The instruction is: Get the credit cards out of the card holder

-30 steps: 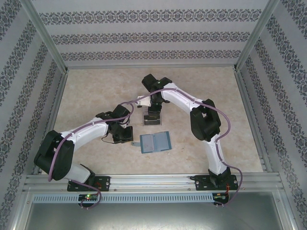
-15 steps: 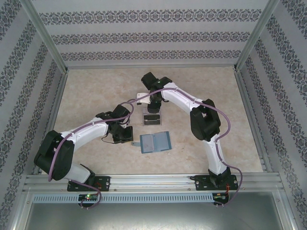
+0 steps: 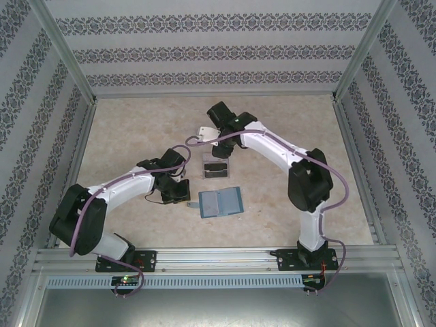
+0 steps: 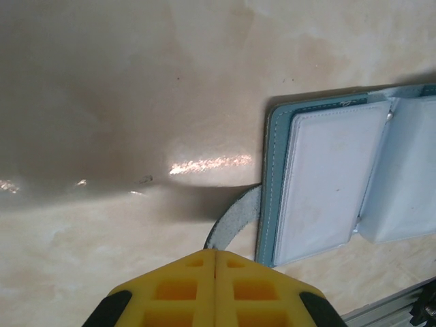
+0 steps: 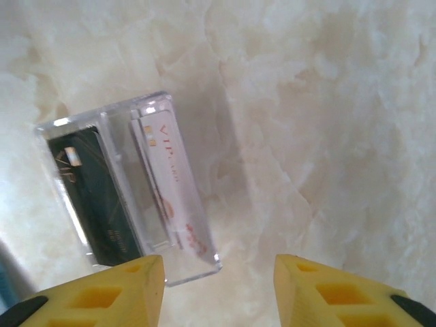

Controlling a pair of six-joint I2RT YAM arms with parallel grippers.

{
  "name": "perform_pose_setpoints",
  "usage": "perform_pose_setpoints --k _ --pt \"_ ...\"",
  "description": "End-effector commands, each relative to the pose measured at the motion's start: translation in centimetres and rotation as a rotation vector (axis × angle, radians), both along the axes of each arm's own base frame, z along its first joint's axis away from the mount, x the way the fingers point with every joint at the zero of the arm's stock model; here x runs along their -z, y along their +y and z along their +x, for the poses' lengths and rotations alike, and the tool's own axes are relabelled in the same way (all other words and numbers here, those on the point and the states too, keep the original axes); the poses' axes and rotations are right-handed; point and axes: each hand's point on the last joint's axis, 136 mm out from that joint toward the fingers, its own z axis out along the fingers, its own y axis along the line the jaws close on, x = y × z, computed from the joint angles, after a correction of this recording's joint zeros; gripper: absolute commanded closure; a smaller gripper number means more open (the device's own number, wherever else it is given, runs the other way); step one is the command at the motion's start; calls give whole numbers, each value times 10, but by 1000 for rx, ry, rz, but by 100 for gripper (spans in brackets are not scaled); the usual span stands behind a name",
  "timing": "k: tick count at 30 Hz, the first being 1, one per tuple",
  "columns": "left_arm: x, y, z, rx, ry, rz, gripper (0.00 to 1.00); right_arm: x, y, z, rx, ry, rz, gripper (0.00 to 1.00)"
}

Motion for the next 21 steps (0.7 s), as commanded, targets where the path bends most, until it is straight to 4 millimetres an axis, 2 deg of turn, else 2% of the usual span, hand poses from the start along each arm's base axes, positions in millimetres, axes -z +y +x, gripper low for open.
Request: perform_pose_setpoints --k 1,9,13,16,21 --pt "-7 -11 11 21 -35 -42 94 -16 10 -12 133 -15 120 56" --pt "1 -26 5 71 0 -58 95 -16 9 -53 408 65 326 62" --pt "5 -30 1 95 18 -50 94 -15 1 -70 540 111 443 67" --pt "9 -30 -2 109 32 -39 94 -8 -6 -83 640 164 495 69" --pt "18 -25 -4 122 48 11 95 4 -5 -108 733 269 580 69"
